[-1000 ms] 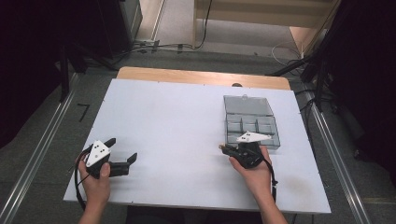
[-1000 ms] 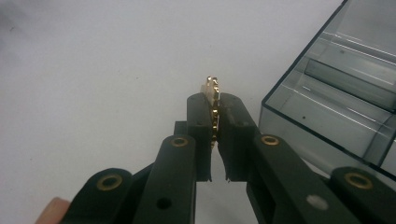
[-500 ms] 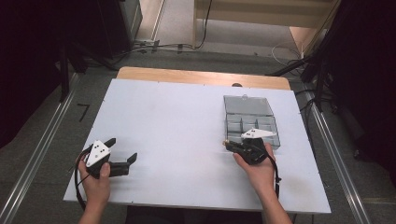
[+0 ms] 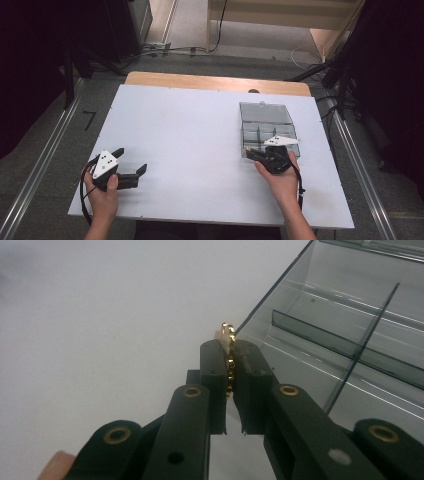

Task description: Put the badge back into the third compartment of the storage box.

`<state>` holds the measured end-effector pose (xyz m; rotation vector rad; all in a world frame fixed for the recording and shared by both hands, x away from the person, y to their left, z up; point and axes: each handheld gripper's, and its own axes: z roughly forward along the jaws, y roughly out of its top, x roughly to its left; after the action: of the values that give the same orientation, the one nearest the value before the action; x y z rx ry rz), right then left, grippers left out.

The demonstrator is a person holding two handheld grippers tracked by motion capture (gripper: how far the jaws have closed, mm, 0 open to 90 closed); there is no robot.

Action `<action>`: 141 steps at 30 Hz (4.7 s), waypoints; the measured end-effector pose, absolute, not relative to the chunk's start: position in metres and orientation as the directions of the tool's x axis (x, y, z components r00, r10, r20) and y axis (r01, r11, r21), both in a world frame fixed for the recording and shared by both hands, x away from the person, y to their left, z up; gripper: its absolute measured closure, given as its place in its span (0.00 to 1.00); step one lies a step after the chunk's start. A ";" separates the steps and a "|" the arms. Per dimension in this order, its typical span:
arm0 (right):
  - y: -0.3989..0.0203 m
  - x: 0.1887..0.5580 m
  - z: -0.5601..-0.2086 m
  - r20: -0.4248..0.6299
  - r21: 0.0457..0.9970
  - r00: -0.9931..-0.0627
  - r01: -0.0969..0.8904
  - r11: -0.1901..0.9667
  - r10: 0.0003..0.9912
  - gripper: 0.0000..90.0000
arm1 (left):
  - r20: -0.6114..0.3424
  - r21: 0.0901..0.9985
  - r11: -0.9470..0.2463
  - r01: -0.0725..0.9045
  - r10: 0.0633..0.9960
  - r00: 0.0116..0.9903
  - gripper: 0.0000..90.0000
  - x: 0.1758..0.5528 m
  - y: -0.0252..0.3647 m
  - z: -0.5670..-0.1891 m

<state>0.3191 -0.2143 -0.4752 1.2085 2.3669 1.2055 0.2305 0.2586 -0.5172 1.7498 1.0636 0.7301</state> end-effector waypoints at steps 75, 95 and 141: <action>-0.291 0.373 -0.463 0.132 0.756 -0.453 0.621 0.206 0.882 0.91 | 0.023 0.918 -0.196 0.344 0.894 0.448 0.04 0.231 0.258 -0.517; -0.307 0.388 -0.479 0.136 0.729 -0.381 0.664 0.168 0.915 0.91 | 0.022 0.919 -0.195 0.342 0.893 0.449 0.04 0.231 0.258 -0.517; -0.314 0.360 -0.468 0.171 0.790 -0.469 0.590 0.164 0.866 0.49 | 0.029 0.917 -0.203 0.343 0.892 0.451 0.04 0.230 0.258 -0.517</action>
<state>0.3599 -0.3135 -0.4678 1.3937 2.1259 1.2073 0.2304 0.2576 -0.5172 1.7623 1.0605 0.7322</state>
